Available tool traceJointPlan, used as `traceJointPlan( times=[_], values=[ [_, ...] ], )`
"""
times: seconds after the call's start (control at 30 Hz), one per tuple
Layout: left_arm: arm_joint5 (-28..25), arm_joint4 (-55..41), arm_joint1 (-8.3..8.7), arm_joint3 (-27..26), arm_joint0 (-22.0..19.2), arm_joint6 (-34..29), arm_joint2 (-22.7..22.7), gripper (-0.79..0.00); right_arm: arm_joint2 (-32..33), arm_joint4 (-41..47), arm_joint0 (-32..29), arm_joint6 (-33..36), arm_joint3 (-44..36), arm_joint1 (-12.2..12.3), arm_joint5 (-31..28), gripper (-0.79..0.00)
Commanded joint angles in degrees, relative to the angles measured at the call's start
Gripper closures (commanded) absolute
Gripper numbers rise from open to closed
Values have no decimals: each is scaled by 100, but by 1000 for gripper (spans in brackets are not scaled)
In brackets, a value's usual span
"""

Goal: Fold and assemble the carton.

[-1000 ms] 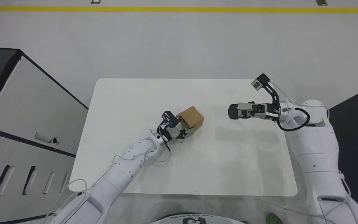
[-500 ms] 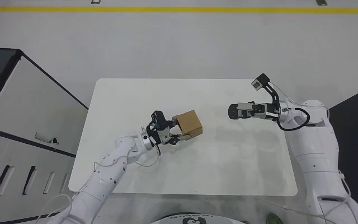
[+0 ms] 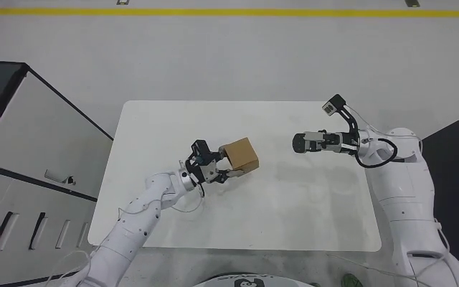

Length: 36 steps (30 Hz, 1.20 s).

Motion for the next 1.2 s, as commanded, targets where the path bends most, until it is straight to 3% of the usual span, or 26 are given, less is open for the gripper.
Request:
traceJointPlan(
  times=[0.0,0.17,0.4,0.87,1.17],
  values=[
    [-123,84,93,-479,226,77,-293,0,0,0,0,0,0,0,0,-785],
    [-446,174,289,-1756,881,176,-991,0,0,0,0,0,0,0,0,-785],
    [-717,-63,438,-3108,1554,-194,-1664,0,0,0,0,0,0,0,0,-785],
    [-692,-95,440,-3156,1582,-206,-1675,0,0,0,0,0,0,0,0,-785],
    [-1045,-651,503,-4223,1379,-868,-1830,0,0,0,0,0,0,0,0,-785]
  ],
)
